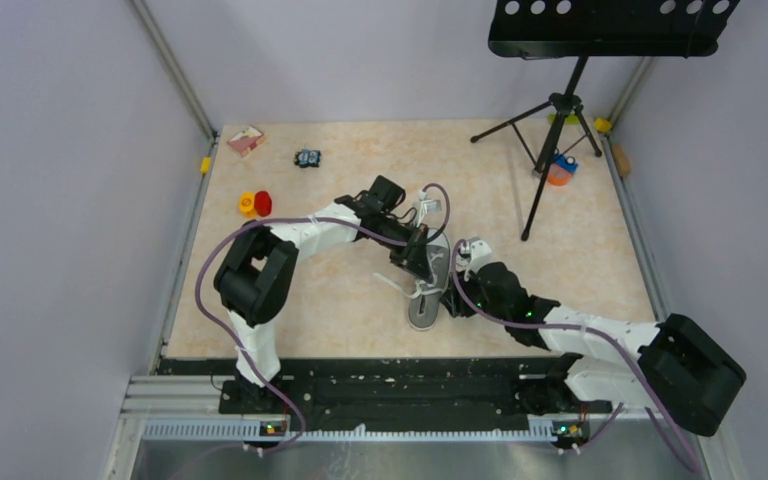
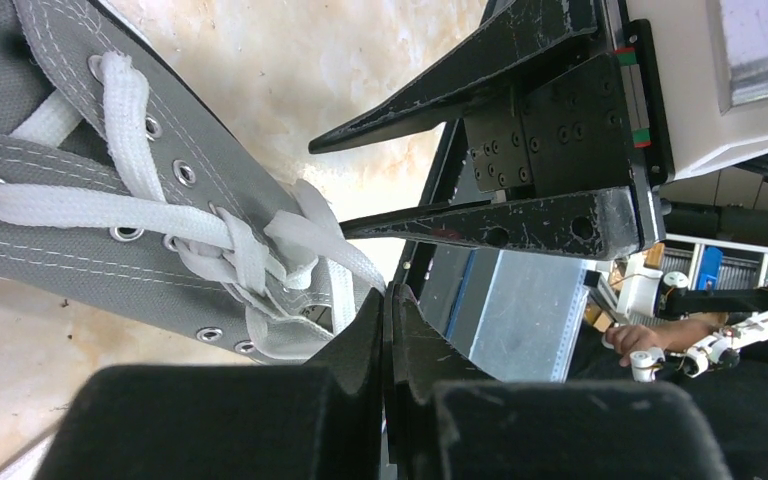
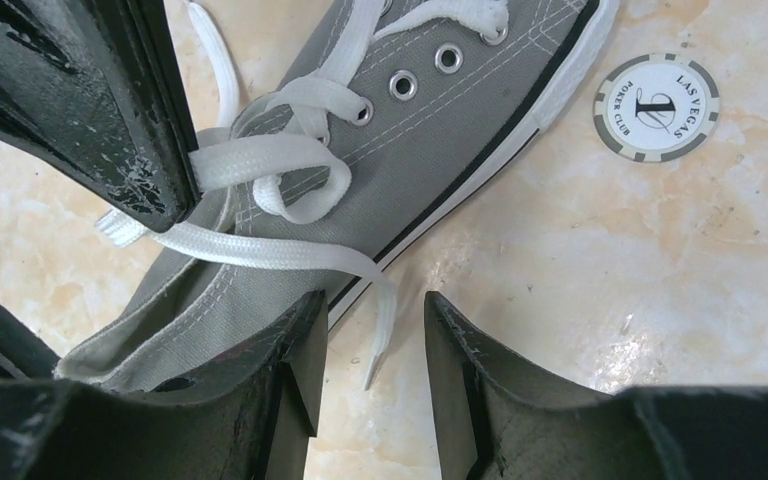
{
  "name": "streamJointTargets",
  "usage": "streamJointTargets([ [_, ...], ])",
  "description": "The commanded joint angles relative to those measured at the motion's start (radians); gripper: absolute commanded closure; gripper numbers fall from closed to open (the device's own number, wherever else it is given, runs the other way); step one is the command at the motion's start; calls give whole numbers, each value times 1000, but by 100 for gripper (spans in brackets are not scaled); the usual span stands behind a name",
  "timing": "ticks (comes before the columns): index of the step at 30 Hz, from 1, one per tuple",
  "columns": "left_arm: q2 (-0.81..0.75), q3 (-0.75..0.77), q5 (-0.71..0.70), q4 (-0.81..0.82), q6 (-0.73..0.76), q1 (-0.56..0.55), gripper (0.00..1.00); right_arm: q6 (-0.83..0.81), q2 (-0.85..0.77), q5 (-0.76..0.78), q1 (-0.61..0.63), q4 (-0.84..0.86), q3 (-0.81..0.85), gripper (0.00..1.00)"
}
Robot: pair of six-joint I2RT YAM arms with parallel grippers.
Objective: Tie the shoes
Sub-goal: Cross the shoelace with the shoelace.
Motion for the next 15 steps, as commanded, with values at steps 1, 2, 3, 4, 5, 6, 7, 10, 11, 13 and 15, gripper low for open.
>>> streamJointTargets([
  [1, -15, 30, 15, 21, -6, 5, 100, -43, 23, 12, 6, 87, 48, 58],
  [2, -15, 30, 15, 21, -6, 5, 100, -47, 30, 7, 6, 97, 50, 58],
  [3, -14, 30, 16, 21, -6, 5, 100, -48, 35, -2, 6, 102, 53, 59],
  [4, -14, 29, 17, 21, -6, 5, 100, -51, 38, -11, 7, 108, 55, 59],
  [5, -12, 30, 18, 21, -6, 6, 100, -53, 41, -21, 6, 117, 56, 60],
  [6, -11, 30, 19, 21, -6, 5, 100, -54, 40, -31, 6, 127, 55, 60],
  [7, -9, 31, 19, 21, -6, 4, 100, -53, 40, -36, 6, 136, 55, 60],
  [10, -7, 33, 21, 19, -5, 6, 100, -60, 43, -47, 6, 155, 55, 64],
  [11, -6, 34, 20, 18, -4, 6, 100, -60, 44, -49, 6, 168, 52, 68],
  [13, -3, 36, 22, 13, -1, 6, 100, -57, 41, -49, 7, 174, 50, 82],
  [15, -3, 34, 22, 13, 0, 5, 100, -54, 35, -45, 7, 170, 50, 95],
])
